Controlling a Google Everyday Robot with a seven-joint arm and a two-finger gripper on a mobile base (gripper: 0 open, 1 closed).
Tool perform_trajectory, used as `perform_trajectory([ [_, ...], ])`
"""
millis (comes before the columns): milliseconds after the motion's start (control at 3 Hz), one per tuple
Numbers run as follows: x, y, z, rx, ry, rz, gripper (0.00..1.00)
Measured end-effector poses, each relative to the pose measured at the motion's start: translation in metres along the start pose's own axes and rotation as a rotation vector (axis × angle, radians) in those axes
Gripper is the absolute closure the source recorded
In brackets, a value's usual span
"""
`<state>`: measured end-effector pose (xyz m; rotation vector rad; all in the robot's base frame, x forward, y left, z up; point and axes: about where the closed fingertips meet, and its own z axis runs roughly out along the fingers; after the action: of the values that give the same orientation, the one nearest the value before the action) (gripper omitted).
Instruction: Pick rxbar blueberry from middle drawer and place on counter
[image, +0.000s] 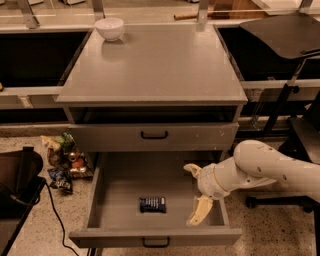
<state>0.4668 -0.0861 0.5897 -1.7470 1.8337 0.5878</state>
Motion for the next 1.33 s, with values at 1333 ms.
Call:
perform_trajectory([
  [1333,0.037,-0.072,0.111,0.055,-0.086,-0.012,0.0],
])
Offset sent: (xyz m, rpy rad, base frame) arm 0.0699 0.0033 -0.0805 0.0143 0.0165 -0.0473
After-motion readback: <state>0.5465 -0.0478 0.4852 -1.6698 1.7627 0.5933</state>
